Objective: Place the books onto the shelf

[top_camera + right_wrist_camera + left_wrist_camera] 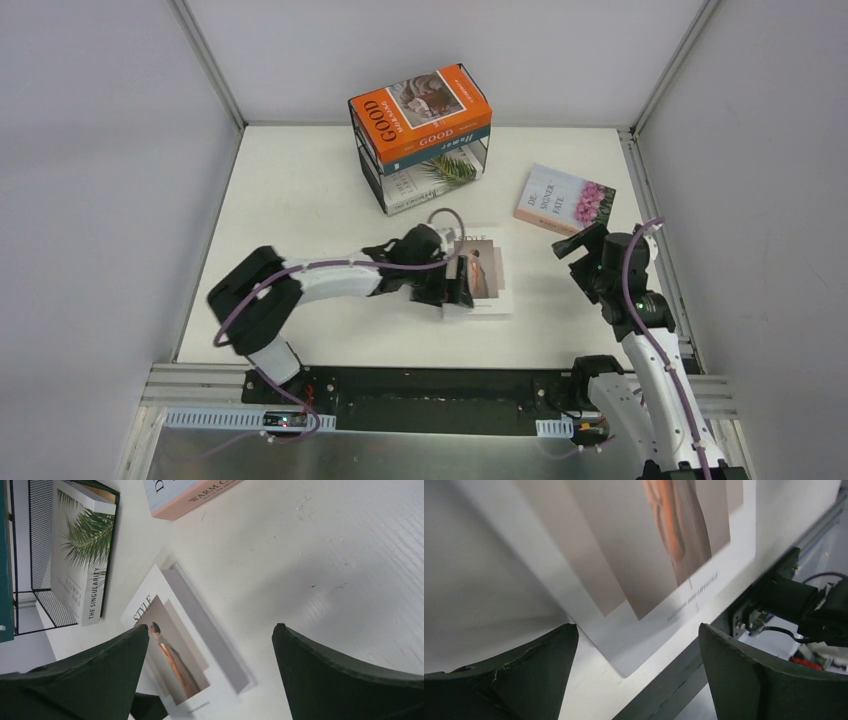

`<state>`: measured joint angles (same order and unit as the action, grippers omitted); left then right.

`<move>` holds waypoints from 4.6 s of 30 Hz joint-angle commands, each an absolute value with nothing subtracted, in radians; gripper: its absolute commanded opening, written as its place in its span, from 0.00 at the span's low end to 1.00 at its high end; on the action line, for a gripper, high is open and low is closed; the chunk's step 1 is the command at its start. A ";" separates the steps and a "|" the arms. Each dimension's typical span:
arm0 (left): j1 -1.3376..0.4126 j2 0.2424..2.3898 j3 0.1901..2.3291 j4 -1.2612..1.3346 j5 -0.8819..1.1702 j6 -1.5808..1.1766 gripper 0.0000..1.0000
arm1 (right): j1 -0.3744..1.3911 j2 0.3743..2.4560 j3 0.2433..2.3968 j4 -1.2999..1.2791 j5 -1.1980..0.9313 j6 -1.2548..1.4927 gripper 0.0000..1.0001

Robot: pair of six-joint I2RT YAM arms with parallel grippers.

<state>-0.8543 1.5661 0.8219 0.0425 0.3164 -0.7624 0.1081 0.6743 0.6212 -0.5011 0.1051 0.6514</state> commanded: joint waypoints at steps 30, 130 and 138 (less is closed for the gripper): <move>-0.791 0.835 0.759 -0.385 0.103 -0.736 0.97 | 0.157 1.620 1.094 -0.180 -0.024 0.626 0.98; -0.663 1.609 0.743 0.318 0.440 -0.978 0.41 | 0.150 0.630 0.491 -0.638 -0.073 0.742 0.99; -0.663 1.605 0.726 0.321 0.419 -0.978 0.21 | 0.151 0.636 0.483 -0.634 -0.076 0.740 0.99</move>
